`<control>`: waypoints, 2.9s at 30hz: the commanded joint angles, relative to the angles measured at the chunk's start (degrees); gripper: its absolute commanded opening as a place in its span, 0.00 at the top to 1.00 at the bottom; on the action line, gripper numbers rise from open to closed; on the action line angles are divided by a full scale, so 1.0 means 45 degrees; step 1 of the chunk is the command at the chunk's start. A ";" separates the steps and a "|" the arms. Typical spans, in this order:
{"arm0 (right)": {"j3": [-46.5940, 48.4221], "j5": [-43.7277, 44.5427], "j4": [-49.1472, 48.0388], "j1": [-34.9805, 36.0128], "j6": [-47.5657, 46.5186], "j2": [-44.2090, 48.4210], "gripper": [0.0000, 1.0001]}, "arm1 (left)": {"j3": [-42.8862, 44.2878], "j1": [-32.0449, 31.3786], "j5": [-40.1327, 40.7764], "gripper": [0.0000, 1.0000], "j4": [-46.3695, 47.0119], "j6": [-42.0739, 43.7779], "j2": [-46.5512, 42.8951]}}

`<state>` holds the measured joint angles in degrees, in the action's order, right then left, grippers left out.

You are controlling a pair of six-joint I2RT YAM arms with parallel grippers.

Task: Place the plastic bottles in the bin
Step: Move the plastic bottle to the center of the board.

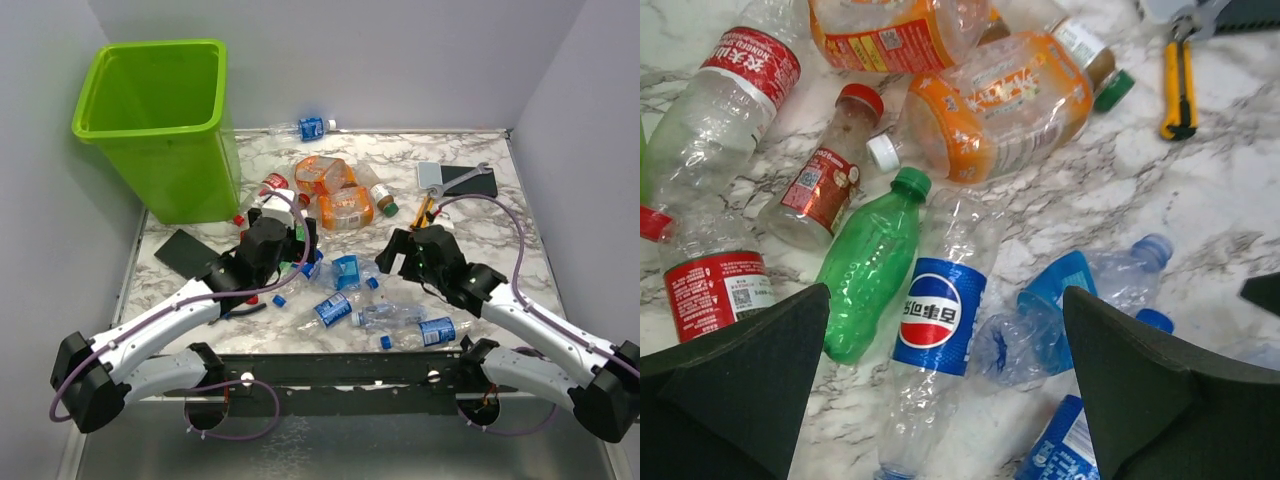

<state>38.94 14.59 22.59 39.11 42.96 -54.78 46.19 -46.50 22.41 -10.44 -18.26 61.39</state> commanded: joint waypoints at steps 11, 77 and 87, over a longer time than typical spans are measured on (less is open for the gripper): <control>-0.2769 -0.1266 -0.4795 -0.0898 0.5813 -0.1692 0.15 | -0.3122 0.0041 -0.2090 0.01 0.4711 -0.1809 -0.2515; -0.4521 -0.2699 -0.5594 -0.5231 0.6051 -0.4012 0.24 | -0.2941 0.0022 -0.2807 0.01 0.3949 -0.1980 -0.1726; -0.3662 -0.2069 -0.4545 -0.5235 0.4610 -0.3368 0.39 | -0.2905 0.0021 -0.3138 0.01 0.4109 -0.1860 -0.1261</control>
<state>21.76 2.31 -6.76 15.68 68.27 -71.70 32.45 -46.48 10.90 7.53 -27.05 53.82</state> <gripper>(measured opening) 0.575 0.990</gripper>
